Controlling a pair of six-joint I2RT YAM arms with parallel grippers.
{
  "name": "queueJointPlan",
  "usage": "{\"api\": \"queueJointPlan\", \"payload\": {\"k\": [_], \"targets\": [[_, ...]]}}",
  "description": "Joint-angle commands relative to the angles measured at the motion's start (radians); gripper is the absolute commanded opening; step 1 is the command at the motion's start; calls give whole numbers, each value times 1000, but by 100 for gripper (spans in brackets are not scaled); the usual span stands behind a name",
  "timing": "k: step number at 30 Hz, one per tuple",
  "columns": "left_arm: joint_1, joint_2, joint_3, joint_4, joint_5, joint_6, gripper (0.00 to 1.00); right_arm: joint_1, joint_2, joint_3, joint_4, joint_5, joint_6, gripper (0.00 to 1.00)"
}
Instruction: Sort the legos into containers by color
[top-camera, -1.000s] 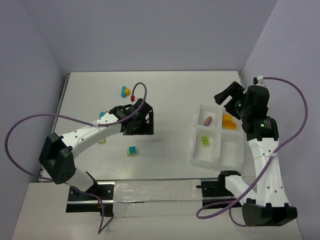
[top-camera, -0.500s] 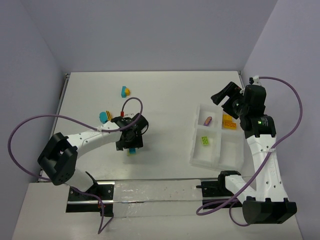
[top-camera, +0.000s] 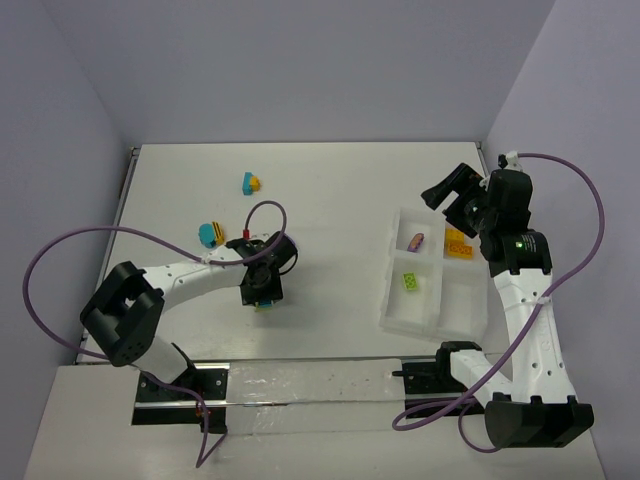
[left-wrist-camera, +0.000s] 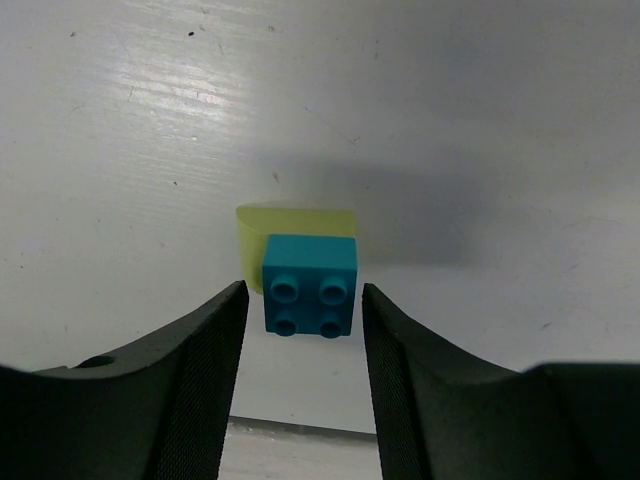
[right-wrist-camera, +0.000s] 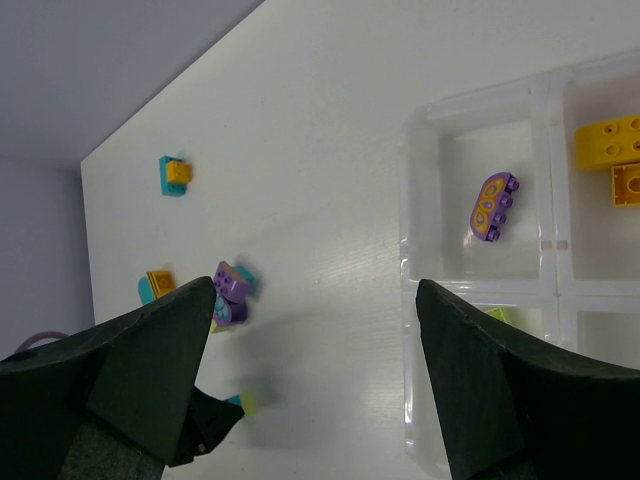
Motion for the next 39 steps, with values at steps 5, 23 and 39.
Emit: {"api": "queueJointPlan", "payload": {"k": [5, 23, 39], "targets": [[-7, 27, 37, 37, -8, 16, 32, 6, 5, 10, 53, -6, 1, 89], [285, 58, 559, 136, 1009, 386, 0, 359, 37, -9, 204, -299, -451, 86], [289, 82, 486, 310, 1334, 335, 0, 658, 74, -67, 203, -143, -842, 81]]}}
